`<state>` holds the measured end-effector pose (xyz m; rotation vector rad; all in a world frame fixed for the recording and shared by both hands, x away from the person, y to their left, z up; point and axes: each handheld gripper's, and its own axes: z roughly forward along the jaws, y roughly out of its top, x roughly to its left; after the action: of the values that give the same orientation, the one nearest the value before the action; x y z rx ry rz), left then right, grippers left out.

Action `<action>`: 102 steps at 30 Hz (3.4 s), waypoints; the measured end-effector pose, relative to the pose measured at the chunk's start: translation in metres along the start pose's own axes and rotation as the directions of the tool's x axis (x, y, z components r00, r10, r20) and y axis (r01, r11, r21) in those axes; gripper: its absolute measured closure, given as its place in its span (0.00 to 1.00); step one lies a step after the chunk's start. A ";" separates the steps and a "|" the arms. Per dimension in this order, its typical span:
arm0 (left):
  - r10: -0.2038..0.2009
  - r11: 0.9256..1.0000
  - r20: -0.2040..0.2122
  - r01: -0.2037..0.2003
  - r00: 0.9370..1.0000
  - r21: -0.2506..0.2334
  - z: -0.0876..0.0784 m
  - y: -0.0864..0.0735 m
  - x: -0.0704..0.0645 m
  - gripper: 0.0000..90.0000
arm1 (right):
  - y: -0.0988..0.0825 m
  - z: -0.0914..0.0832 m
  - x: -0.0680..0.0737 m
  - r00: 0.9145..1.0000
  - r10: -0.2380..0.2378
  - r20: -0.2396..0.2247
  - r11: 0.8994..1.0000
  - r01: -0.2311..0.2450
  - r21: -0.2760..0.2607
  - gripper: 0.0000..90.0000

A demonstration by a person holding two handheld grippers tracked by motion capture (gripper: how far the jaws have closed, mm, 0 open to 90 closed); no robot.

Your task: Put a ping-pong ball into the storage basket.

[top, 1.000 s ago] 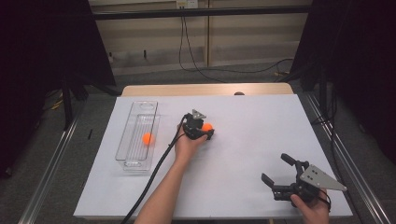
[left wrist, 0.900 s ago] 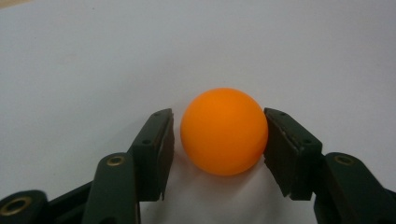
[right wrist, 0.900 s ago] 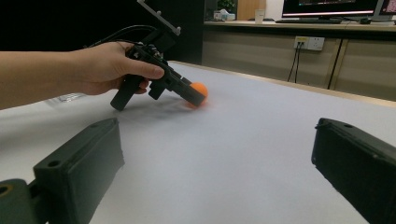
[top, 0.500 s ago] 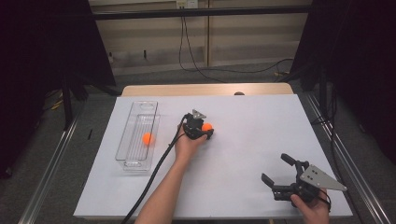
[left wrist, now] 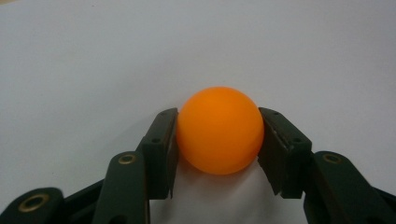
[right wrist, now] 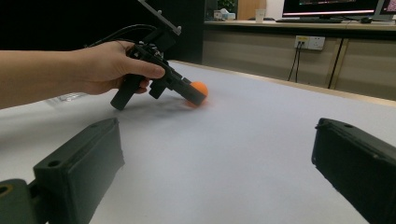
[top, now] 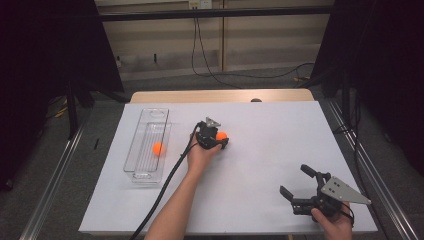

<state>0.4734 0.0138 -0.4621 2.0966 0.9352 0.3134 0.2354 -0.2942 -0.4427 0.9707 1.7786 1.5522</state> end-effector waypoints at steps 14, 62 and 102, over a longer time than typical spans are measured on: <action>-0.007 1.000 0.012 0.007 1.000 0.000 -0.006 0.002 0.000 0.56 | 0.000 0.000 0.000 1.000 0.000 0.001 1.000 0.000 -0.001 0.02; 0.009 1.000 0.001 -0.009 1.000 -0.016 -0.049 0.004 0.002 0.56 | 0.000 0.000 0.001 1.000 0.000 0.002 1.000 0.000 0.002 0.02; -0.014 1.000 -0.040 0.013 0.999 -0.022 -0.079 -0.003 0.018 0.56 | -0.001 0.001 0.002 1.000 -0.003 0.003 1.000 0.003 0.006 0.02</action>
<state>0.4451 0.0735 -0.4143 2.0698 0.9649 0.3584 0.2349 -0.2926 -0.4435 0.9723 1.7833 1.5436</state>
